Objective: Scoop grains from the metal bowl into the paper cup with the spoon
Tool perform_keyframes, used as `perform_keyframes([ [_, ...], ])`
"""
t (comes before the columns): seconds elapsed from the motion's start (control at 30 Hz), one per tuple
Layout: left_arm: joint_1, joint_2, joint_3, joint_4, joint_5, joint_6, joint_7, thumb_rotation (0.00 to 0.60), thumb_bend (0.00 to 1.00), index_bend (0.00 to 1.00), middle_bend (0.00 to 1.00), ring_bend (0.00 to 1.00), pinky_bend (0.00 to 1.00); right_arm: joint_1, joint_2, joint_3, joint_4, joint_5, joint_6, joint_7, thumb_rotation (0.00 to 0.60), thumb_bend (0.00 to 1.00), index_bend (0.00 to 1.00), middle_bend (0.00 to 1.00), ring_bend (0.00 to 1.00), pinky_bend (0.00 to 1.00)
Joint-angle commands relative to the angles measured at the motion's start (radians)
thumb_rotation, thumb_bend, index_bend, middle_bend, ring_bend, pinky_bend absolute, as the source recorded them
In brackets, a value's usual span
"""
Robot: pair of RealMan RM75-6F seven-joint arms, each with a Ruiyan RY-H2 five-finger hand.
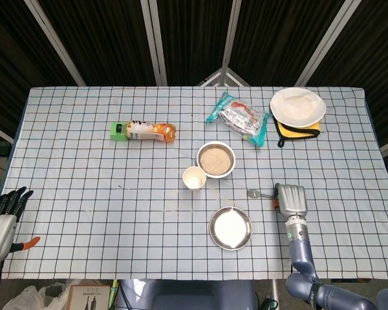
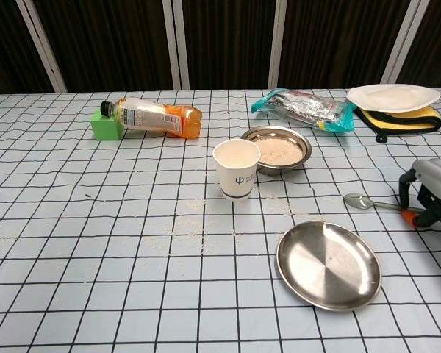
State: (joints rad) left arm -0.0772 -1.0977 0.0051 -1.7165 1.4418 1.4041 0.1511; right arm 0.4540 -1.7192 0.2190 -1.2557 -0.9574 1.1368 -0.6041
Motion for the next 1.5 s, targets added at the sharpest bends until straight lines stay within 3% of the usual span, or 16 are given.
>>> perform_keyframes([
  [0.03,0.000,0.000,0.000,0.000,0.000,0.000,0.001,0.600,0.00,0.00,0.00,0.00,0.00,0.000,0.004,-0.002,-0.007,-0.005,0.005,0.000,0.600,0.49,0.58,0.91,0.98,1.00],
  [0.47,-0.001,0.000,0.001,-0.003,-0.001,-0.002,0.000,0.600,0.00,0.00,0.00,0.00,0.00,-0.009,0.072,-0.015,-0.117,-0.047,0.059,-0.022,0.600,0.62,0.60,0.91,0.98,1.00],
  [0.9,-0.001,0.001,0.004,-0.003,0.015,0.005,-0.002,0.600,0.00,0.00,0.00,0.00,0.00,-0.027,0.224,-0.031,-0.419,-0.127,0.194,-0.173,0.600,0.64,0.61,0.91,0.98,1.00],
  [1.03,-0.001,0.002,0.005,-0.003,0.018,0.005,-0.004,0.600,0.00,0.00,0.00,0.00,0.00,-0.011,0.239,-0.013,-0.481,-0.116,0.220,-0.246,0.600,0.64,0.62,0.91,0.98,1.00],
  [1.23,-0.003,0.007,0.006,-0.006,0.015,-0.002,-0.017,0.600,0.00,0.00,0.00,0.00,0.00,0.035,0.218,0.042,-0.471,-0.038,0.225,-0.338,0.600,0.64,0.62,0.91,0.98,1.00],
  [1.5,-0.011,0.027,0.006,-0.013,-0.003,-0.032,-0.046,0.600,0.00,0.00,0.00,0.00,0.00,0.146,0.152,0.104,-0.330,0.029,0.210,-0.476,0.600,0.64,0.63,0.91,0.98,1.00],
])
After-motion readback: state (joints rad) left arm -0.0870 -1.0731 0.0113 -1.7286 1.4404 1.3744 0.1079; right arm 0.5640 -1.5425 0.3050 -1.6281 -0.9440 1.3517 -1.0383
